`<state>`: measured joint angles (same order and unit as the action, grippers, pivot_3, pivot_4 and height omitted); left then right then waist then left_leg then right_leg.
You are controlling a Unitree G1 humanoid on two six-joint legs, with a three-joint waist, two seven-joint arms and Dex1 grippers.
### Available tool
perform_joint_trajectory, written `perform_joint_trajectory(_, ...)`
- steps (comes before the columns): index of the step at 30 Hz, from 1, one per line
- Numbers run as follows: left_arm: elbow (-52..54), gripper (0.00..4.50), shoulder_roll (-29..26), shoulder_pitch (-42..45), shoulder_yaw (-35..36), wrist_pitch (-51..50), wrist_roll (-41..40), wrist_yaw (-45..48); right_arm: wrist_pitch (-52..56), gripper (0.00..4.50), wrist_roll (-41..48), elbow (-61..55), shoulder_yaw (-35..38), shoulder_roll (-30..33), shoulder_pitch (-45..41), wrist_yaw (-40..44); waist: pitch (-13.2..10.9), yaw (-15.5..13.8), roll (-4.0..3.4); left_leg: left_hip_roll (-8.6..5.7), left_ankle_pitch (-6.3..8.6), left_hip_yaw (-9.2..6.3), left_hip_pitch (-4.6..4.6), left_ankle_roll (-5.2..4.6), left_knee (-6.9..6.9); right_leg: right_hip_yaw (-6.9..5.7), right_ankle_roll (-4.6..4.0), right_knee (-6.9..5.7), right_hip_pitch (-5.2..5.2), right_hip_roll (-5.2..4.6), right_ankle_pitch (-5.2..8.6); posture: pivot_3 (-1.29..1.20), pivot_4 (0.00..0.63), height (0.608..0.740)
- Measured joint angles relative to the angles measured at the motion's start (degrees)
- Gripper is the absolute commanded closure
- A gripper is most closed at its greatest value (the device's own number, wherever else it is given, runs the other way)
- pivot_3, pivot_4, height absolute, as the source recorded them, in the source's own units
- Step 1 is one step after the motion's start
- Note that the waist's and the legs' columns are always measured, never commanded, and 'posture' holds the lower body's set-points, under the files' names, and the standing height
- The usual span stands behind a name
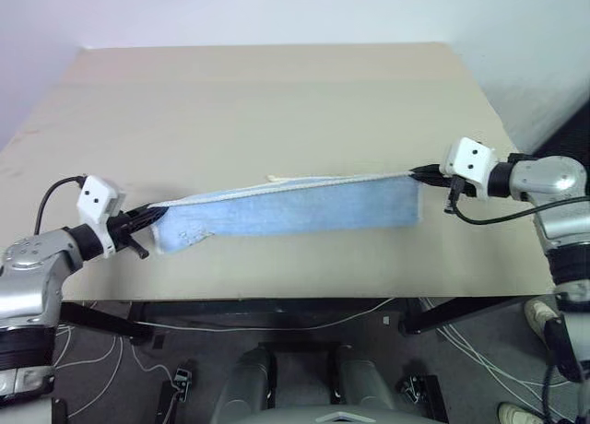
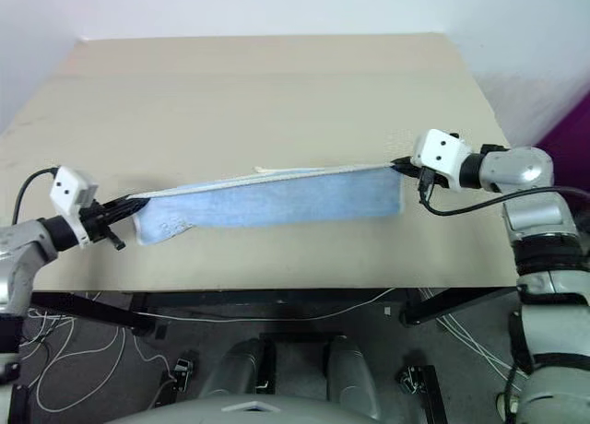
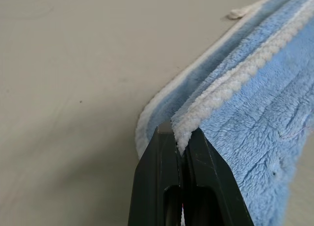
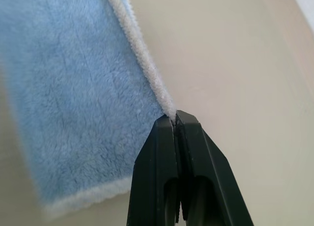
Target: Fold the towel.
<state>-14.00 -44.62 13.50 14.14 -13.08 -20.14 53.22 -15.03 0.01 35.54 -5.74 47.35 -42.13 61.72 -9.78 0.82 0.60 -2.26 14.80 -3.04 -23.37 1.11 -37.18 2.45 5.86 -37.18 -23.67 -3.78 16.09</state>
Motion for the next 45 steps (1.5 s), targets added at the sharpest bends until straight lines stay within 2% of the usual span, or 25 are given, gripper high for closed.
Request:
perform_joint_trajectory(4,-5.0,4.5,1.0,3.6,-2.2,3.5,3.5,-2.3,-5.3,4.48,-3.9,8.7,-1.7,-3.3,-4.4,-3.8,0.0,0.1,0.0,-0.01,0.0,0.0,0.01,0.0,-0.01,-0.01,0.0,-0.01,0.01,0.02,0.0,0.0,0.15,0.74)
perform_joint_trajectory(8,-8.1,4.5,2.0,5.1,-3.4,5.7,5.9,-3.8,-8.4,4.48,-6.2,13.9,-3.1,-5.3,-5.0,-5.8,0.0,0.2,0.0,-0.01,-0.01,0.0,-0.01,0.01,-0.01,0.0,0.01,-0.01,-0.01,0.04,0.0,0.0,0.15,0.74)
perform_joint_trajectory(9,-8.5,4.15,2.2,5.1,-3.6,6.0,6.1,-4.0,-8.7,4.16,-6.5,14.7,-3.2,-5.6,-5.0,-5.9,0.0,0.2,0.0,-0.01,-0.01,0.0,-0.01,0.01,-0.01,0.0,0.01,-0.02,-0.01,0.04,0.0,0.0,0.15,0.74)
perform_joint_trajectory(11,-8.6,3.81,2.5,5.1,-3.7,6.3,6.3,-4.7,-9.1,3.84,-6.6,15.4,-3.2,-5.8,-5.0,-5.7,0.0,0.2,0.0,-0.01,-0.01,0.0,-0.01,0.0,-0.01,0.0,0.01,-0.02,-0.01,0.04,0.0,0.0,0.15,0.74)
perform_joint_trajectory(13,-9.0,3.2,2.7,5.2,-3.6,6.2,6.2,-5.3,-9.0,3.24,-6.5,15.6,-3.2,-5.8,-5.1,-5.1,0.0,0.2,0.0,-0.01,-0.01,0.0,-0.01,0.0,-0.02,0.0,0.01,-0.03,-0.01,0.04,0.0,0.0,0.15,0.74)
perform_joint_trajectory(22,-10.4,0.14,5.3,8.7,-1.4,6.4,5.0,-9.5,-7.7,0.08,-5.2,13.6,-1.9,-5.4,-4.6,-4.2,0.0,0.0,0.0,-0.01,-0.01,-0.02,-0.01,0.0,-0.04,-0.01,0.01,-0.03,0.0,0.04,-0.01,0.0,0.15,0.74)
perform_joint_trajectory(23,-11.3,0.02,5.7,9.6,-1.4,6.9,5.5,-11.0,-7.5,0.0,-4.9,12.8,-1.5,-5.1,-4.2,-4.2,0.0,0.0,0.01,-0.01,-0.01,-0.02,-0.01,0.01,-0.05,-0.02,0.01,-0.04,0.0,0.04,-0.01,0.0,0.15,0.74)
perform_joint_trajectory(27,-15.3,0.02,5.9,12.1,-1.2,7.7,7.0,-15.4,-6.1,0.0,-3.6,8.6,0.7,-3.5,-1.3,-5.7,0.0,0.0,0.01,-0.02,-0.01,-0.01,-0.01,0.0,-0.04,-0.01,0.02,-0.04,0.0,0.05,-0.01,0.0,0.15,0.74)
perform_joint_trajectory(31,-16.0,0.02,6.2,12.4,-0.2,8.7,7.0,-17.1,0.9,0.0,1.2,-3.0,6.0,-2.3,6.0,-7.3,0.0,0.0,0.02,0.0,-0.01,-0.04,-0.02,0.0,-0.05,-0.01,0.02,-0.05,0.0,0.05,-0.01,0.0,0.15,0.74)
perform_joint_trajectory(37,-16.3,0.02,4.1,11.4,1.7,11.6,7.2,-18.6,25.8,0.0,17.8,-30.4,14.4,-3.1,23.8,-8.0,0.0,-0.2,0.05,0.01,0.0,-0.1,-0.02,-0.01,-0.06,-0.01,0.02,-0.04,0.05,-0.03,-0.01,0.0,0.15,0.74)
perform_joint_trajectory(42,-13.5,0.02,3.7,8.5,2.4,14.4,6.7,-16.0,45.6,0.0,29.8,-42.0,17.6,-6.0,33.4,-12.4,0.0,-0.2,0.05,0.0,0.0,-0.11,-0.02,-0.01,-0.05,0.04,0.02,-0.04,0.06,-0.08,-0.01,0.0,0.15,0.74)
perform_joint_trajectory(45,-6.8,0.02,4.2,5.3,2.5,13.7,2.6,-10.5,58.1,0.0,38.2,-47.0,20.8,-8.9,36.4,-17.7,0.1,-0.2,0.07,0.01,0.01,-0.12,-0.02,-0.02,-0.04,0.05,0.01,-0.02,0.09,-0.15,-0.01,0.0,0.15,0.74)
